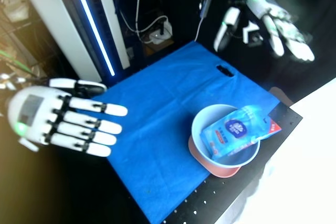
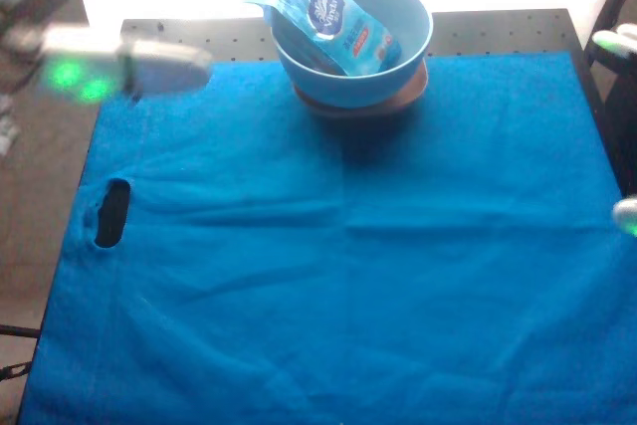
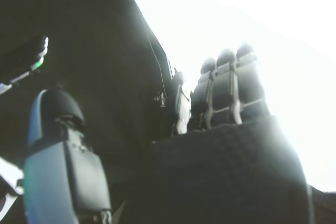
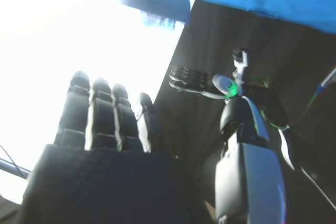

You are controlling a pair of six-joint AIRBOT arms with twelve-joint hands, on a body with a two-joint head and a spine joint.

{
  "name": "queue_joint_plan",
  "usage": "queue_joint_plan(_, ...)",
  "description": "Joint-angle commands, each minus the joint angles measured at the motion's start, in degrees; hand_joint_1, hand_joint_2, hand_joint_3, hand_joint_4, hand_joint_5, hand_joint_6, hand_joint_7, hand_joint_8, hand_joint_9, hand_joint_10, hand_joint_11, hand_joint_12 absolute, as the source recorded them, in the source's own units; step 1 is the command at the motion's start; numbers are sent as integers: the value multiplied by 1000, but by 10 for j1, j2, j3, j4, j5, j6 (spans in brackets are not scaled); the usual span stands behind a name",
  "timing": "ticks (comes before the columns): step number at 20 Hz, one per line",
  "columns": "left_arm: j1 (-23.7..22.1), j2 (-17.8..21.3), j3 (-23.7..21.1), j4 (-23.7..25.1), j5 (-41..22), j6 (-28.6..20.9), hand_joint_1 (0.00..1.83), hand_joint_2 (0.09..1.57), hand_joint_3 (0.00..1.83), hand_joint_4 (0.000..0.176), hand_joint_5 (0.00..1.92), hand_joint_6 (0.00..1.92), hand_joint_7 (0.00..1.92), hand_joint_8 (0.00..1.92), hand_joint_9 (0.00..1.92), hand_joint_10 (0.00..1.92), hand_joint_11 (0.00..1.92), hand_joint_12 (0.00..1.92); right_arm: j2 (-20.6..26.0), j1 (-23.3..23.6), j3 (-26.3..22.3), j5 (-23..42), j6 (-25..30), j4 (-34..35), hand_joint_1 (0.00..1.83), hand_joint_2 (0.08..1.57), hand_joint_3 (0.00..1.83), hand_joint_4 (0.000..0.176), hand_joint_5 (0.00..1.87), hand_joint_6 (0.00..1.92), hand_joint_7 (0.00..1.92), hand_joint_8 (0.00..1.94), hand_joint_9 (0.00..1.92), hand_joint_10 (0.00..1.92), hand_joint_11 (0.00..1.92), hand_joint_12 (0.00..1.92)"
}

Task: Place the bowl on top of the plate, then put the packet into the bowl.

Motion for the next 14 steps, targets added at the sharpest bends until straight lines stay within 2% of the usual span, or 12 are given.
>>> queue_joint_plan(1,6,7,-8,-21,-118,1,490,895,5,176,43,7,0,0,0,0,0,0,9,-10,-6,110,2,29,468,1077,2,88,0,0,0,0,0,0,0,0)
queue_joint_plan(2,37,14,-23,-37,-146,4,532,893,3,176,44,6,0,0,0,0,0,0,16,-43,-17,145,2,55,473,1072,0,107,0,0,0,0,0,0,0,0)
queue_joint_plan(3,75,21,-39,-57,-176,6,596,882,0,176,51,8,0,0,0,0,0,0,23,-89,-32,188,2,90,486,1077,1,115,0,0,0,0,0,0,0,0)
queue_joint_plan(4,104,23,-52,-74,-202,6,622,883,0,176,52,7,0,0,0,0,0,0,34,-129,-46,224,2,118,475,1066,0,139,0,0,0,0,0,0,0,0)
queue_joint_plan(5,127,24,-64,-89,-223,6,622,883,0,176,52,7,0,0,0,0,0,0,44,-163,-60,244,2,141,475,1066,0,139,0,0,0,0,0,0,0,0)
queue_joint_plan(6,150,24,-75,-102,-242,6,630,870,0,176,46,3,0,0,0,0,0,0,47,-171,-71,244,2,150,440,1040,0,164,0,0,0,0,0,0,0,0)
queue_joint_plan(7,186,23,-91,-125,-277,6,631,875,0,166,35,0,0,0,0,0,0,0,46,-175,-75,244,2,149,403,1033,0,174,0,0,0,0,0,0,0,0)
queue_joint_plan(8,225,23,-104,-148,-307,6,591,873,0,174,24,0,0,0,0,0,0,0,45,-178,-77,244,2,149,391,1039,0,176,0,0,0,0,0,0,0,0)
queue_joint_plan(10,292,25,-133,-188,-370,5,566,877,0,176,10,1,0,0,0,0,0,0,44,-179,-79,244,2,149,441,1048,0,174,0,0,0,0,0,0,0,0)
queue_joint_plan(11,329,26,-148,-212,-407,0,581,878,0,161,7,0,0,0,0,0,0,0,44,-179,-80,244,2,149,424,1048,0,176,0,0,0,0,0,0,0,0)
queue_joint_plan(12,360,27,-160,-233,-441,-9,581,876,0,155,1,0,0,0,0,0,0,0,43,-179,-82,244,2,149,436,1049,0,176,0,0,0,0,0,0,0,0)
queue_joint_plan(14,382,31,-171,-251,-445,-19,578,892,5,129,0,0,0,0,0,0,0,0,41,-179,-88,244,2,149,453,1057,2,176,0,0,0,0,0,0,0,0)
